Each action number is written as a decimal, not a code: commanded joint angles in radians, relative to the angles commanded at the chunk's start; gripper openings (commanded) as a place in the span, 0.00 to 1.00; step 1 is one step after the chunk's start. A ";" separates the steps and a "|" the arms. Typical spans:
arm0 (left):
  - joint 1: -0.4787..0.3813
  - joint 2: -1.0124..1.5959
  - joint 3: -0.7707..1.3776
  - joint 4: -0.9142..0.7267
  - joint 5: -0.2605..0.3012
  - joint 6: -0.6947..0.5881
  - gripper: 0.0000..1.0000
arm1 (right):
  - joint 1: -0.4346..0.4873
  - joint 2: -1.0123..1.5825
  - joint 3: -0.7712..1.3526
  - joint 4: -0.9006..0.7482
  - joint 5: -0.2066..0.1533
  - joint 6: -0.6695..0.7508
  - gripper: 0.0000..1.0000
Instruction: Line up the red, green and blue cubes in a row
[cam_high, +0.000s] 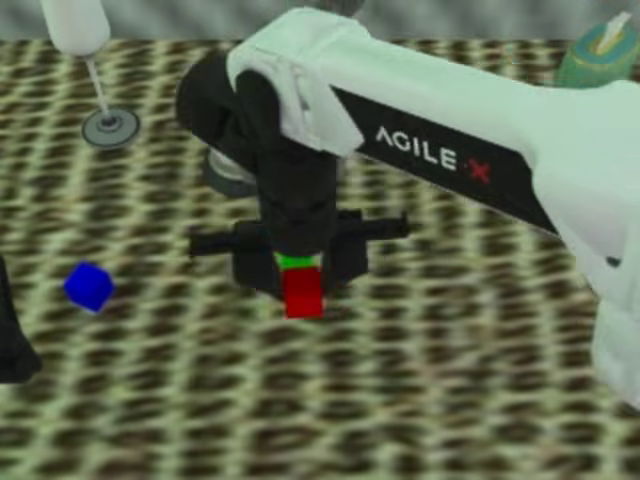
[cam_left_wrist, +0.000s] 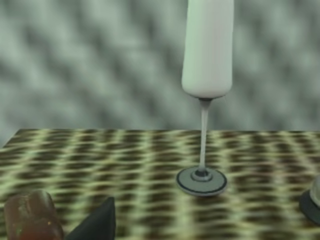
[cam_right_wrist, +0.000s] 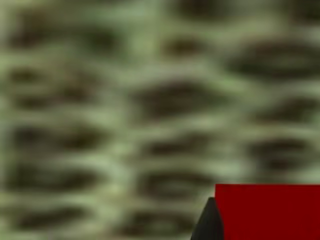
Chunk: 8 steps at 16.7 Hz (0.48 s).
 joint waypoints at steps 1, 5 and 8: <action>0.000 0.000 0.000 0.000 0.000 0.000 1.00 | 0.034 0.006 0.021 -0.009 0.003 0.062 0.00; 0.000 0.000 0.000 0.000 0.000 0.000 1.00 | 0.116 0.014 0.072 -0.027 0.012 0.201 0.00; 0.000 0.000 0.000 0.000 0.000 0.000 1.00 | 0.121 0.014 0.075 -0.027 0.012 0.209 0.00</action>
